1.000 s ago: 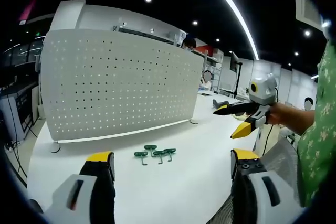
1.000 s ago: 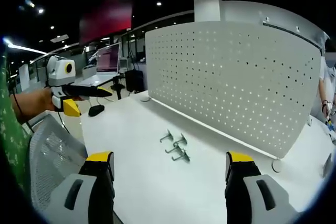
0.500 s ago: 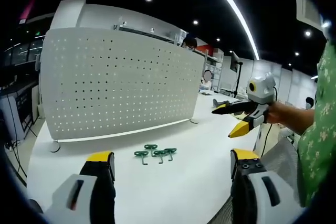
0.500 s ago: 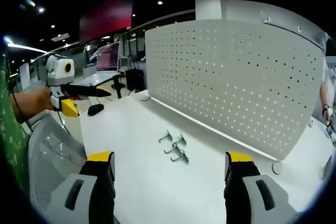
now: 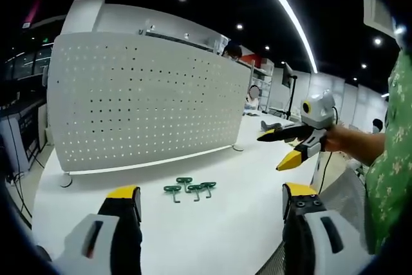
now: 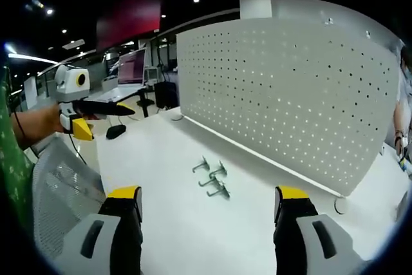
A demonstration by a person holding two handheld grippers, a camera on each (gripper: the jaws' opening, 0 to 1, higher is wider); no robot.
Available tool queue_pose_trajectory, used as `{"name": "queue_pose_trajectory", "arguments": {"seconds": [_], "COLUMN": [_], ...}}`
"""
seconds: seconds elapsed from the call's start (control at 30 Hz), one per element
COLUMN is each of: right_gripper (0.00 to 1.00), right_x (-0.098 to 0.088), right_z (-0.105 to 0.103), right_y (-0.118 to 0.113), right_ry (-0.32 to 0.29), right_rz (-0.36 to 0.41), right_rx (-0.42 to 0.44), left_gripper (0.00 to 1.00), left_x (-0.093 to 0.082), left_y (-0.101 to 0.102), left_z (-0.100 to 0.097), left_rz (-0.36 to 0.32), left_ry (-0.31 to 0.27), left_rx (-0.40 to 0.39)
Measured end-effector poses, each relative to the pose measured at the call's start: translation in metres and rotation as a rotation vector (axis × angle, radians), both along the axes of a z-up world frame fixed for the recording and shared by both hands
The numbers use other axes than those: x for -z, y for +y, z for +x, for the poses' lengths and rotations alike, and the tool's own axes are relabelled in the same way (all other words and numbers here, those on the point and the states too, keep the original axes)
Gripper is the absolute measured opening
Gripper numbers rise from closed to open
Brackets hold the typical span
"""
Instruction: Insert the hook assembly into the mounting plate slot until the hook locks in place.
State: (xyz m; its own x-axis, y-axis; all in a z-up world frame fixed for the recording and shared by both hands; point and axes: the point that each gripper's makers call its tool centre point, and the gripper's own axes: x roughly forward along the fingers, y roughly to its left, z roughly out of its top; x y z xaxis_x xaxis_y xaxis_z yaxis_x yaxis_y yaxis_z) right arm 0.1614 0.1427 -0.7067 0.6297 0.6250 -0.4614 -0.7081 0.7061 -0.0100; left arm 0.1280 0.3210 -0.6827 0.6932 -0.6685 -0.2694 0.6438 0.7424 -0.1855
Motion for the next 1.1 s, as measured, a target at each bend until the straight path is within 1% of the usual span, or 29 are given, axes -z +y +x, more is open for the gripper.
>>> {"name": "queue_pose_trajectory", "arguments": {"seconds": [0.33,0.47,0.77,1.1], "right_gripper": [0.81,0.76,0.68,0.55], "right_x": [0.016,0.023,0.034,0.052], "right_z": [0.014,0.021,0.037,0.052], "right_y": [0.01,0.014,0.019,0.022], "right_ry": [0.023,0.039,0.042,0.073], "right_rz": [-0.03,-0.043,-0.077,-0.1], "right_rx": [-0.029,-0.043,-0.066,-0.074], "left_gripper": [0.92,0.92,0.92,0.91], "left_x": [0.002,0.003,0.005,0.007], "left_y": [-0.001,-0.004,-0.01,-0.013], "left_z": [-0.002,-0.002,-0.002,-0.002], "left_rz": [0.0,0.002,-0.002,-0.004], "left_ry": [0.007,0.012,0.015,0.023], "left_rx": [-0.001,0.004,0.015,0.02]}}
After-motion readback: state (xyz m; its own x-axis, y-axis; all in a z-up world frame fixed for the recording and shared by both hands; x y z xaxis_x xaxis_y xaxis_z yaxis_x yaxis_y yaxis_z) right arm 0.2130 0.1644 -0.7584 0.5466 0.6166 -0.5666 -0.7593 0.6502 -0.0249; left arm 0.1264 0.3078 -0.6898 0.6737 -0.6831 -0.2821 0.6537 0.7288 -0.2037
